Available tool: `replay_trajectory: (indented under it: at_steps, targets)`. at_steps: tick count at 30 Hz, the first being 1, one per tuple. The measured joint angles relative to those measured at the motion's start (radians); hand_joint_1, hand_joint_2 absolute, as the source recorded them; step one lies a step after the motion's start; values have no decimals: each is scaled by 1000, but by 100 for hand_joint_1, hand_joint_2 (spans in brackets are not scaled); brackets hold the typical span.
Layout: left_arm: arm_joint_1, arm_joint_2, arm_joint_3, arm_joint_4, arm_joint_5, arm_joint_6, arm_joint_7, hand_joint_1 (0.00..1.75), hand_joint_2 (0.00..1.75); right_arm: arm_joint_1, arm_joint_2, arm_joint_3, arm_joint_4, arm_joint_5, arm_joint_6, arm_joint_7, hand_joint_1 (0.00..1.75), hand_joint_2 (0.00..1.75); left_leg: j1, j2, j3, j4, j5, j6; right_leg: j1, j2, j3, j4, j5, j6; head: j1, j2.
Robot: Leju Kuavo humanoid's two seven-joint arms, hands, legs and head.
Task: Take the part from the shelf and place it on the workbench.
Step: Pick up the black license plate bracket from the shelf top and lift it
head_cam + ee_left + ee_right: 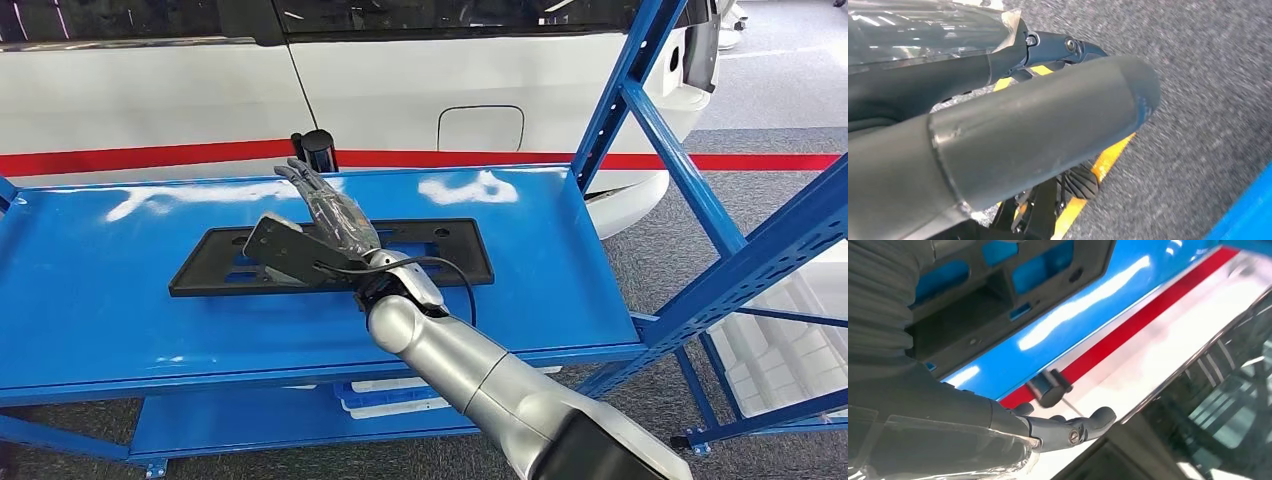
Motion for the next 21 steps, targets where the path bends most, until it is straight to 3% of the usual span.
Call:
replay_trajectory:
  at_steps: [3, 6, 10, 14, 21]
  targets:
    - [0, 0, 5, 0, -3, 36, 61, 0, 0, 19, 2, 34, -29, 14, 34, -17, 0, 175, 0, 0, 0, 0, -1, 1, -2, 0, -1, 0, -1, 5, 0, 0]
    - [1, -1, 5, 0, -26, 84, 197, 0, 0, 49, 2, 78, -68, 36, 66, -35, 0, 175, 1, 0, 0, 0, -1, 1, -3, 0, -1, 0, -1, 15, 0, 0]
    - [9, -10, 1, 0, -53, 109, 300, 0, 0, 86, 2, 121, -109, 73, 79, -60, 0, 175, 3, 0, 0, 0, -1, 1, -3, 0, -1, 0, -2, 16, 0, 0]
    - [13, -18, -5, 0, -74, 107, 329, 0, 0, 140, 2, 138, -157, 193, 112, -111, 0, 175, 6, 0, 1, 0, -1, 0, -2, 0, -1, 0, -3, 16, 0, 0]
    - [14, -22, -15, 0, -82, 99, 304, 0, 0, 222, 2, 157, -218, 425, 145, -129, 0, 175, 10, 0, 1, -1, -3, -2, 1, 0, -1, 0, -3, 15, 0, 0]
